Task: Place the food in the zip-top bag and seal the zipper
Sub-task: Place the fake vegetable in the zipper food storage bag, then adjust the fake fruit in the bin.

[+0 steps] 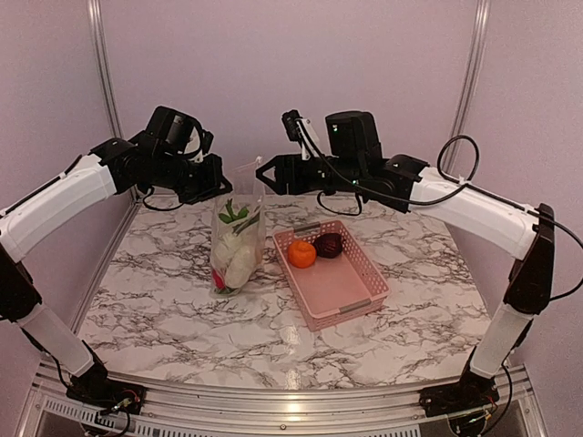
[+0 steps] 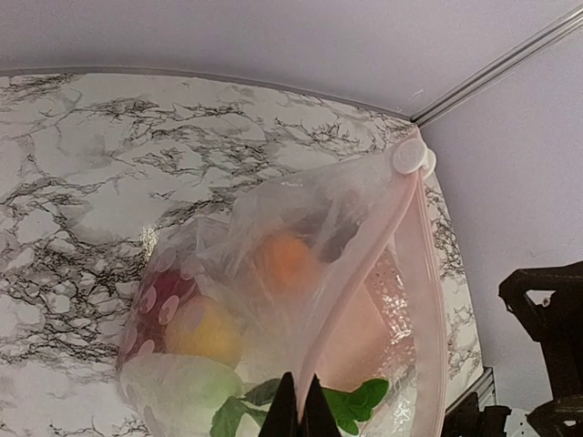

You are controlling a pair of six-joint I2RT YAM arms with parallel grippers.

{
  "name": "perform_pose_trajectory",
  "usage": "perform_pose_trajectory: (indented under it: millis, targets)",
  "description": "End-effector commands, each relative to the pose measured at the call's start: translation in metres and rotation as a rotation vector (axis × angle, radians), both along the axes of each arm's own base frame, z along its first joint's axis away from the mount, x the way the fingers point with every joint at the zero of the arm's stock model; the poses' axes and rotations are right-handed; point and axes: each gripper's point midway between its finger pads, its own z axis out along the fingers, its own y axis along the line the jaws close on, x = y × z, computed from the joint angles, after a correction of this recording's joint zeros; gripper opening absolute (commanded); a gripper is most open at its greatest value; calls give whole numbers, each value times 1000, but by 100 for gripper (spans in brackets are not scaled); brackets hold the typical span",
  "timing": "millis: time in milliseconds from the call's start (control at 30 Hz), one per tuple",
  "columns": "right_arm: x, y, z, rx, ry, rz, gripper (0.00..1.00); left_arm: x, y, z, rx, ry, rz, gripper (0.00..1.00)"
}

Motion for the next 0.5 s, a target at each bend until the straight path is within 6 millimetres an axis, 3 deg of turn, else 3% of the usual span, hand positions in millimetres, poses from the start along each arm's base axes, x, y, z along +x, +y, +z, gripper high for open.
perform_pose_trajectory:
  millis: [0, 133, 233, 367, 467]
  targets:
    - [1, 4, -41, -120, 141, -20, 59, 5, -5, -2, -25, 0, -12, 0]
    - [-2, 15, -56, -142, 211, 25, 51, 6, -9, -1, -34, 3, -23, 0]
    - [-1, 19, -56, -150, 227, 27, 33, 5, -9, -4, -32, 9, -30, 0]
    - [4, 15, -30, -134, 209, -13, 14, 2, -6, 2, -34, 8, -24, 0]
    - [0, 17, 9, -62, 179, 11, 8, -1, 5, 37, -53, -55, 15, 0]
